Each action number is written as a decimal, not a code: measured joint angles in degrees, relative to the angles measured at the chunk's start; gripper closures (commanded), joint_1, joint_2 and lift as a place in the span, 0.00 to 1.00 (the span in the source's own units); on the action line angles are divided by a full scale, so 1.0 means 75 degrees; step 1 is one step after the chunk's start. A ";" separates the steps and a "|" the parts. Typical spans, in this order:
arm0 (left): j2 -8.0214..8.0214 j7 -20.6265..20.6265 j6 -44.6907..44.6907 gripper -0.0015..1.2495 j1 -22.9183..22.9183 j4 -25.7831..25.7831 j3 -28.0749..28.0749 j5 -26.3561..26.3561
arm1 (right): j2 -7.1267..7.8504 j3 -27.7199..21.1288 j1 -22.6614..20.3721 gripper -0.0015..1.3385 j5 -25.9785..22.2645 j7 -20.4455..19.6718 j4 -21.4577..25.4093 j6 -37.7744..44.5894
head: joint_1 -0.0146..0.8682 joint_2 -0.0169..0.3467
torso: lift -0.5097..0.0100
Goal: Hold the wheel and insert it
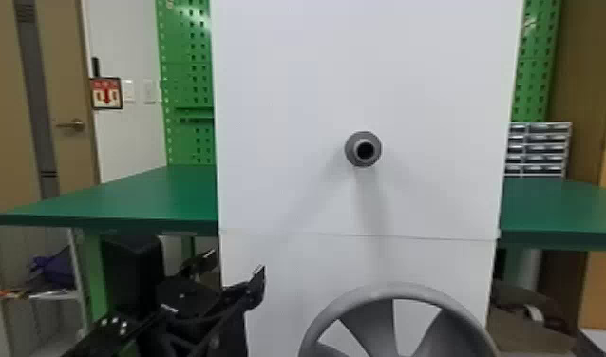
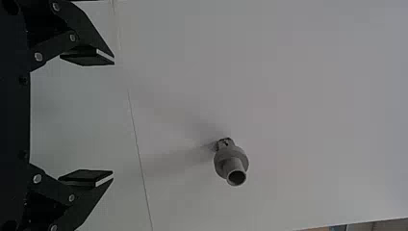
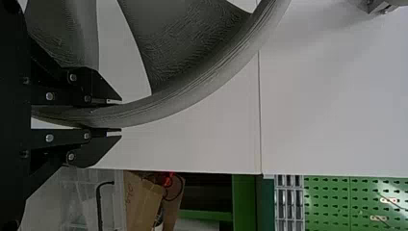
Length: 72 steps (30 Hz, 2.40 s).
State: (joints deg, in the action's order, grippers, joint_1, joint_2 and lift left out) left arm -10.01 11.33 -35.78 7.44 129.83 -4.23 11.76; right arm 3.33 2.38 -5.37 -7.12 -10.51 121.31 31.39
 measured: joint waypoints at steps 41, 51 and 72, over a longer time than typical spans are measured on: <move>0.0070 -0.0010 0.0259 0.33 -0.0123 -0.0123 0.0027 -0.0039 | 0.0057 0.0028 0.0514 0.89 -0.0218 0.0004 0.0692 0.1248 | 0.22 0.32 | 0.03; 0.0070 -0.0012 0.0259 0.33 -0.0079 -0.0138 -0.0030 -0.0057 | 0.0075 -0.0057 0.0827 0.89 -0.0333 0.0007 0.1156 0.1829 | 0.22 0.32 | 0.03; 0.0069 -0.0012 0.0259 0.33 -0.0016 -0.0234 -0.0160 -0.0079 | 0.0131 -0.0180 0.1516 0.89 -0.0368 0.0005 0.1263 0.1981 | 0.22 0.32 | 0.03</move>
State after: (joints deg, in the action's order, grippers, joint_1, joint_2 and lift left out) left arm -9.49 11.25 -33.84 7.32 128.08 -5.43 11.16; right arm 4.31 1.04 6.01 -9.88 -10.48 130.78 46.24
